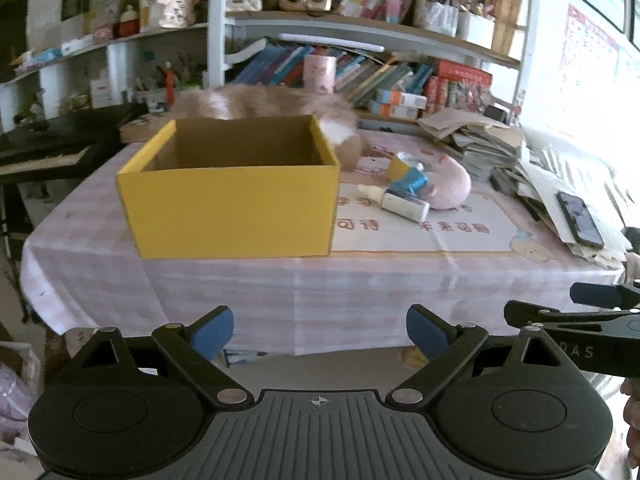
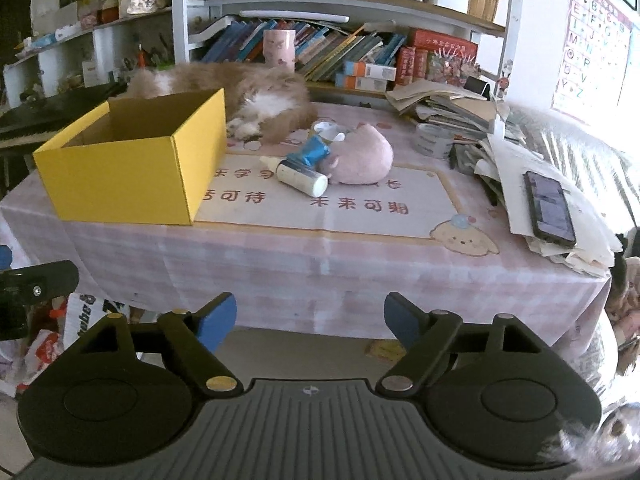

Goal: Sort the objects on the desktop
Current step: 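Withdraw both tools from the yellow box back toward the remaining objects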

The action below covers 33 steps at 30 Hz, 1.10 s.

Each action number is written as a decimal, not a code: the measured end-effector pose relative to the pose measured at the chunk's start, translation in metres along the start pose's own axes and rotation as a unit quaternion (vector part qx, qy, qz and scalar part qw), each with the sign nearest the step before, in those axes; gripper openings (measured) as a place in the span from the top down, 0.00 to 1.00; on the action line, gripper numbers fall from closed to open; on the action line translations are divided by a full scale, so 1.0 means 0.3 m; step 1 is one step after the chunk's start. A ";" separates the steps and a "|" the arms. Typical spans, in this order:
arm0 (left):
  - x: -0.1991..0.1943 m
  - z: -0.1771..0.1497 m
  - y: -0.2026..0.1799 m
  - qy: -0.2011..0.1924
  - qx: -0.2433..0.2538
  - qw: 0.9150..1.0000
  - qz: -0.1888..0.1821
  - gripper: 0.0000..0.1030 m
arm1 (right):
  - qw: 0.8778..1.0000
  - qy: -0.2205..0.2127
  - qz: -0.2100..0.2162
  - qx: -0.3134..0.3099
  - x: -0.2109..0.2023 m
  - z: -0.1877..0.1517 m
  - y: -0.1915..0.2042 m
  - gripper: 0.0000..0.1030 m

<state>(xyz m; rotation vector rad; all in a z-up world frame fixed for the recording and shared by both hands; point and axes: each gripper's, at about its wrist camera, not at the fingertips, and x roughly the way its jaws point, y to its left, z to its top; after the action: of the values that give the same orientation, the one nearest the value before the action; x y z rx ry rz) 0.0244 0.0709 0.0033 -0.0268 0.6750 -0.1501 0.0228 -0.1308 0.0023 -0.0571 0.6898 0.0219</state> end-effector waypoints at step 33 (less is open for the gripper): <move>0.304 0.153 -0.331 0.037 0.024 0.999 -0.013 0.07 | 0.999 0.042 0.017 -0.019 0.260 0.150 -0.319 0.15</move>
<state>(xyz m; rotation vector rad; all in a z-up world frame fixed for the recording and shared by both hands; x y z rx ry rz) 0.1104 -0.0418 -0.0101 0.0157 0.7448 -0.1929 0.1153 -0.2233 -0.0082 -0.0841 0.7742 0.0656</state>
